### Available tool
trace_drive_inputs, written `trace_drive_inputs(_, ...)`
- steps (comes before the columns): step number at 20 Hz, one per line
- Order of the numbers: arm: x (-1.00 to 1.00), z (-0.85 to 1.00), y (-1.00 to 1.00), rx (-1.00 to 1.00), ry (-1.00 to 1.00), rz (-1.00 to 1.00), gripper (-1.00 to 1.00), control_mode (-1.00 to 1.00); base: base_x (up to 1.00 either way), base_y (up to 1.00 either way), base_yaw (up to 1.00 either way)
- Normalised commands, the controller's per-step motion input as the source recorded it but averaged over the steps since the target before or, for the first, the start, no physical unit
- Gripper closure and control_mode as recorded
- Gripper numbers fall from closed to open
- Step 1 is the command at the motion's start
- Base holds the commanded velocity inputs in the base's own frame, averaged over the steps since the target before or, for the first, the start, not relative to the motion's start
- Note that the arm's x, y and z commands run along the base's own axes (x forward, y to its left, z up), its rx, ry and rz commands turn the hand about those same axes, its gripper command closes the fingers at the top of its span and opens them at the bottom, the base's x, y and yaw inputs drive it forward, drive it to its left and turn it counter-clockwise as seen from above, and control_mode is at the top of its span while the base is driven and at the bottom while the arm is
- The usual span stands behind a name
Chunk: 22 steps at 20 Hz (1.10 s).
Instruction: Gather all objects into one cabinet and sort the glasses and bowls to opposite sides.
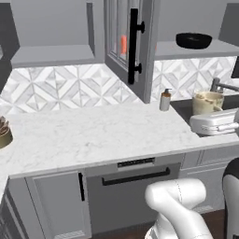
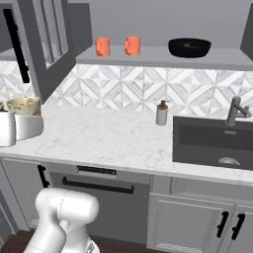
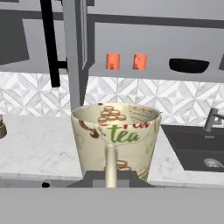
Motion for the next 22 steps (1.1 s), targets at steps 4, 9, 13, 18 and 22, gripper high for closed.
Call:
trace_drive_inputs(4, 0.00, 0.00, 0.00, 0.00, 0.00, 0.00, 1.00, 1.00, 0.03, -0.61, 0.00)
trace_drive_inputs(9, 0.00, 0.00, 0.00, 0.00, 0.00, 0.00, 1.00, 1.00, 0.38, -0.35, 0.00)
trace_drive_inputs(13, 0.00, 0.00, 0.00, 0.00, 0.00, 0.00, 1.00, 1.00, 0.58, -0.19, 0.00)
trace_drive_inputs(18, 0.00, 0.00, 0.00, 0.00, 0.00, 0.00, 1.00, 1.00, 0.46, -0.36, 0.00)
trace_drive_inputs(22, 0.00, 0.00, 0.00, 0.00, 0.00, 0.00, 1.00, 1.00, 0.15, -0.61, 0.00)
